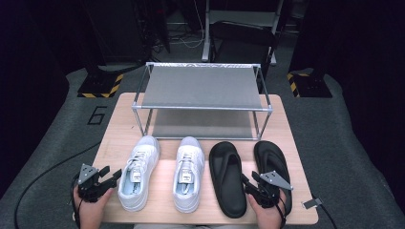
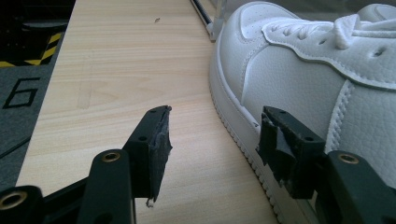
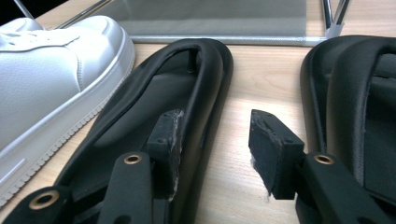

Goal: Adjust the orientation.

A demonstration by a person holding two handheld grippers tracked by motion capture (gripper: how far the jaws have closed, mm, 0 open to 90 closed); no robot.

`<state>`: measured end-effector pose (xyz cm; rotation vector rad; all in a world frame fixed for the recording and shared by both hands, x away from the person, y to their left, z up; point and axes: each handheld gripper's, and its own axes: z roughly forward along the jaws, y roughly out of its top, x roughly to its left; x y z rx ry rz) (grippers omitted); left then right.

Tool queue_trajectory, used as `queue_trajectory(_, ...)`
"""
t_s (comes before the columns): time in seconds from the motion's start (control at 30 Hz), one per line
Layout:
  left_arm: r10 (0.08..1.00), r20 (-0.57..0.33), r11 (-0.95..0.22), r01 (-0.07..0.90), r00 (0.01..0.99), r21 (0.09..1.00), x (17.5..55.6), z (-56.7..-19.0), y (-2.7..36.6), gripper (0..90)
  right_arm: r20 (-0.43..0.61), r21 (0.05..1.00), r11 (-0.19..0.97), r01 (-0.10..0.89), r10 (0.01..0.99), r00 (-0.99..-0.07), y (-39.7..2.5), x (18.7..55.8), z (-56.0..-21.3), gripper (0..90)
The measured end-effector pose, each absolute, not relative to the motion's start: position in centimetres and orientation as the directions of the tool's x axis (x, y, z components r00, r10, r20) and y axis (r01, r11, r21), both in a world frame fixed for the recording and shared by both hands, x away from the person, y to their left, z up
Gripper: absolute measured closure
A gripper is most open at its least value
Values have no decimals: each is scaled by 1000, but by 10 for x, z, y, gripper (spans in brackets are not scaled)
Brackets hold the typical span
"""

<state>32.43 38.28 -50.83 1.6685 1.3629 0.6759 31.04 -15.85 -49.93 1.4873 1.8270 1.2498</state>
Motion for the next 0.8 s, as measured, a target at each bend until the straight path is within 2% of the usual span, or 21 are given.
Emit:
queue_trajectory(0.2, 960, -105, -38, 496, 258, 868, 324, -508, 383, 432, 170, 867, 22, 499, 927, -336, -153, 311, -498, 520)
queue_trajectory(0.33, 960, -111, -31, 493, 256, 869, 324, -508, 384, 436, 158, 849, 51, 527, 925, -344, -147, 313, -502, 521)
queue_trajectory(0.4, 961, -112, -27, 491, 252, 871, 324, -508, 384, 437, 157, 843, 52, 536, 928, -338, -147, 313, -503, 577)
queue_trajectory(0.6, 962, -115, -23, 492, 248, 870, 324, -509, 386, 437, 183, 821, 35, 570, 929, -320, -148, 315, -507, 622)
queue_trajectory(0.8, 963, -114, -22, 492, 245, 870, 323, -508, 387, 437, 215, 803, 20, 596, 923, -320, -147, 314, -508, 710)
